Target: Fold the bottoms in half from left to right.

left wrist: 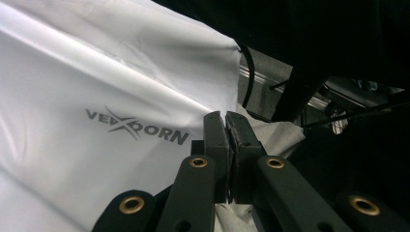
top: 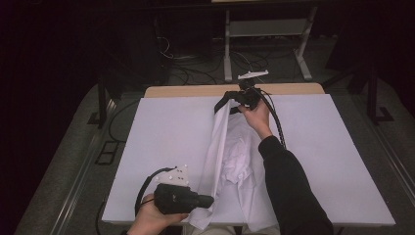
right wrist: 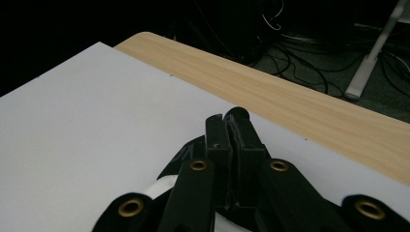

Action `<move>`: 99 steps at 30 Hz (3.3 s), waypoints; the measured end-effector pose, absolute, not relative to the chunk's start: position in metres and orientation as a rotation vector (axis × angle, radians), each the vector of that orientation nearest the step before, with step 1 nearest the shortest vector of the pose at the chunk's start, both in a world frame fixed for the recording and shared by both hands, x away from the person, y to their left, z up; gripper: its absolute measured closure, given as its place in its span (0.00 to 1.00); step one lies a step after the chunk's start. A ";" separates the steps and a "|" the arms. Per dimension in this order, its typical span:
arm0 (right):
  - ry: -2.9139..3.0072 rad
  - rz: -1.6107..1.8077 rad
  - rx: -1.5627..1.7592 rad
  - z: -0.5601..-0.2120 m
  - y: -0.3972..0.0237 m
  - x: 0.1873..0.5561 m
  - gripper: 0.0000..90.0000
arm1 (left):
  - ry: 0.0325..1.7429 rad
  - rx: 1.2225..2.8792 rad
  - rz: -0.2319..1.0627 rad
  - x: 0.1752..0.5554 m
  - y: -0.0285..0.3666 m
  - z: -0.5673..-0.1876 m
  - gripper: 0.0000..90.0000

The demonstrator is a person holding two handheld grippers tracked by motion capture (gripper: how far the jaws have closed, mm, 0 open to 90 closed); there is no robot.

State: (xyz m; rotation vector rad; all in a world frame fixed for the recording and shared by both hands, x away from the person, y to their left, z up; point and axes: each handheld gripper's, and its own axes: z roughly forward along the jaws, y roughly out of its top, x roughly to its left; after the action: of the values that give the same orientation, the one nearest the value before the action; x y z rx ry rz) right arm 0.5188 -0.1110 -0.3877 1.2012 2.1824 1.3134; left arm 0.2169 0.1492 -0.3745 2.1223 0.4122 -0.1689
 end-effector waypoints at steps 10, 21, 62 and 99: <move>2.214 1.300 1.186 -0.384 -0.120 0.518 0.96 | 0.331 2.127 -0.211 0.221 0.116 -0.373 0.97; 2.242 1.282 1.184 -0.382 -0.135 0.519 0.96 | 0.289 2.123 -0.241 0.223 0.093 -0.376 0.97; 2.319 1.312 1.186 -0.391 -0.192 0.525 0.96 | 0.255 2.081 -0.313 0.229 0.011 -0.396 0.97; 2.301 1.237 1.223 -0.410 -0.247 0.524 0.96 | 0.223 2.069 -0.395 0.240 -0.060 -0.426 0.97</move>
State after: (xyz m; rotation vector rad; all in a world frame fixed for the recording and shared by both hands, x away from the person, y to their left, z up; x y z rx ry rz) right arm 0.5243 -0.2474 -0.4104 1.2226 2.3009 1.2370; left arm 0.2396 -0.0597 -0.4262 2.0685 0.2225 -0.3955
